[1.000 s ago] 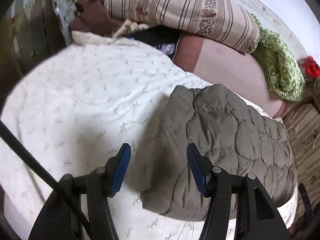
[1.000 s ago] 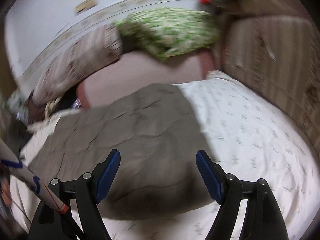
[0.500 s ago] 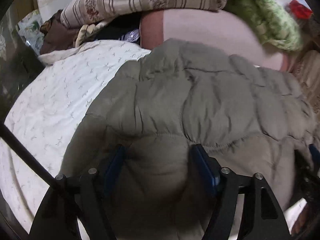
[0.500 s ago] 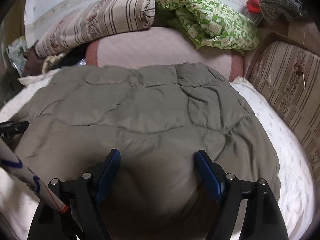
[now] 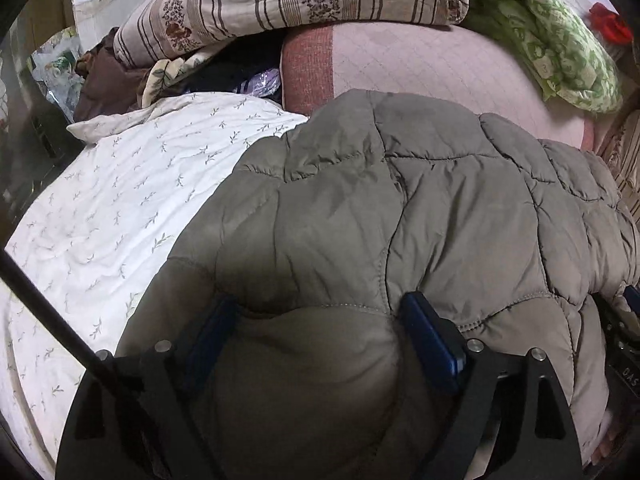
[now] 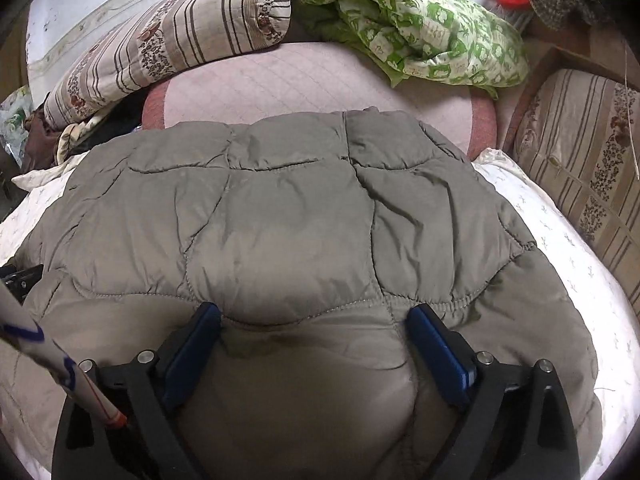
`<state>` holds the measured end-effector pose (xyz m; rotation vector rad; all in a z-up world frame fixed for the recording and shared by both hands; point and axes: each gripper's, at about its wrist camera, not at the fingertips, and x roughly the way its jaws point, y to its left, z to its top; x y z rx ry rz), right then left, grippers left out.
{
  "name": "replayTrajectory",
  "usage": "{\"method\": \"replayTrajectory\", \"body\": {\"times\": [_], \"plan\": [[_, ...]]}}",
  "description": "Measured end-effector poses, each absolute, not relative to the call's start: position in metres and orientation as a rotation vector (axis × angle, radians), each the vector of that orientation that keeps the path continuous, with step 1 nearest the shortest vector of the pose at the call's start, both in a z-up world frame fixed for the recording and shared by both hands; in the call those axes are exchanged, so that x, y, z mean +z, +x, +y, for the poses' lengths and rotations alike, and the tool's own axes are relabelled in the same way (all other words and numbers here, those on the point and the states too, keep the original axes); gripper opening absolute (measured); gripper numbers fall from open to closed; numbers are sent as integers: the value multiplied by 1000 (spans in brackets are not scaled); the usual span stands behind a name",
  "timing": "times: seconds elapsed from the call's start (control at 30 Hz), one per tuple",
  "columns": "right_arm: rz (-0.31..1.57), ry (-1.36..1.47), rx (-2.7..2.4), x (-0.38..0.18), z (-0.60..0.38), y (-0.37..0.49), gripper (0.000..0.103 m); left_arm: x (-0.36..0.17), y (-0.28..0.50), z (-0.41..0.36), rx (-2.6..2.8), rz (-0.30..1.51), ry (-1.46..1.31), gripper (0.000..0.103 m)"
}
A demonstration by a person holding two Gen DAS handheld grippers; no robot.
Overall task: Fold large clothes
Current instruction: 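Press the folded jacket flat and open both grippers, then withdraw both tools back from the folded jacket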
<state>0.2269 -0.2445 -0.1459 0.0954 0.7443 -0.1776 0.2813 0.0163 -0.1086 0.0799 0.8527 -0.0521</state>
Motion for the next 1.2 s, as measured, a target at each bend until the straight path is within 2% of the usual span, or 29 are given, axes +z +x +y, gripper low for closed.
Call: {"method": "replayTrajectory", "body": {"times": [0.2,0.3,0.4,0.53,0.9,1.0,1.2], "plan": [[700,103,-214,-120,-236,199,97,-79,238,29,-28,774,45,87],[670,79,-215,-110,-226,180,97,-82,227,29,-7,780,83,87],[731,59,-192,-127,-219,182,97,-104,235,27,14,820,120,87],[733,43,-209,-132,-217,186,98,-97,229,21,38,773,152,87],[638,137,-193,-83,-212,131,98,-1,120,37,205,383,131,88],[623,161,-169,-69,-206,102,98,14,83,46,250,314,133,94],[629,140,-152,-63,-188,45,98,31,16,62,248,259,109,100]]}}
